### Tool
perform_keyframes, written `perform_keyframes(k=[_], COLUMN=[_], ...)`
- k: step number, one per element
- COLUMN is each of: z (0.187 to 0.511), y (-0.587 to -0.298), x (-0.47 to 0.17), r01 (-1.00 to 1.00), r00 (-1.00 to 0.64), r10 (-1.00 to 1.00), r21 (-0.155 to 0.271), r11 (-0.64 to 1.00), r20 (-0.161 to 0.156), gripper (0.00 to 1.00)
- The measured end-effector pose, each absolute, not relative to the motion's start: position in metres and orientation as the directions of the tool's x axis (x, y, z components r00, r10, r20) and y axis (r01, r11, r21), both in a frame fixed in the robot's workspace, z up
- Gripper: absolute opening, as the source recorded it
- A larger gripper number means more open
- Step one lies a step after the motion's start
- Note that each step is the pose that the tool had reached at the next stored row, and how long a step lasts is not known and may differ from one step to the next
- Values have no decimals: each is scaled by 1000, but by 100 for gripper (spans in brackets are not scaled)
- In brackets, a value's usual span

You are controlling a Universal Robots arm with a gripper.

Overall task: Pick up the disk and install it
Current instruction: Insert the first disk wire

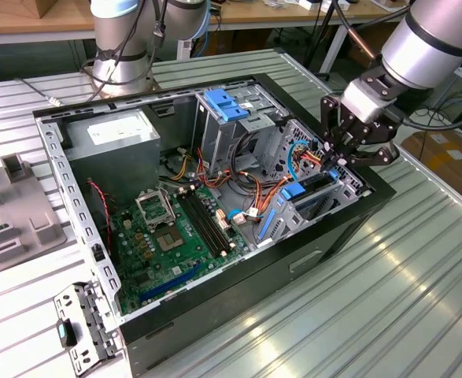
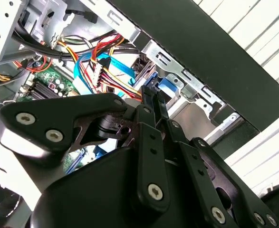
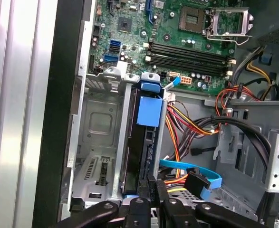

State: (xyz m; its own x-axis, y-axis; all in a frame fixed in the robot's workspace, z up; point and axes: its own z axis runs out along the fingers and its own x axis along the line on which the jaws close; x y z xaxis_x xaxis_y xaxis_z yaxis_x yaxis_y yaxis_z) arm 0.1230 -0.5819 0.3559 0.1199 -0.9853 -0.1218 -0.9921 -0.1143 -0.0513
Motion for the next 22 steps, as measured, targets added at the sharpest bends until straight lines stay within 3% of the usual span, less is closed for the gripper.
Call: perform_keyframes(k=[9,22], z=[354,352], y=[-582,-582], x=[123,115], r01=[-995,-994], r00=[-80,-85], r10=[-989,-987], r21=[-51,-50], r11=[87,93], r20=[-122,-135], gripper=[17,17])
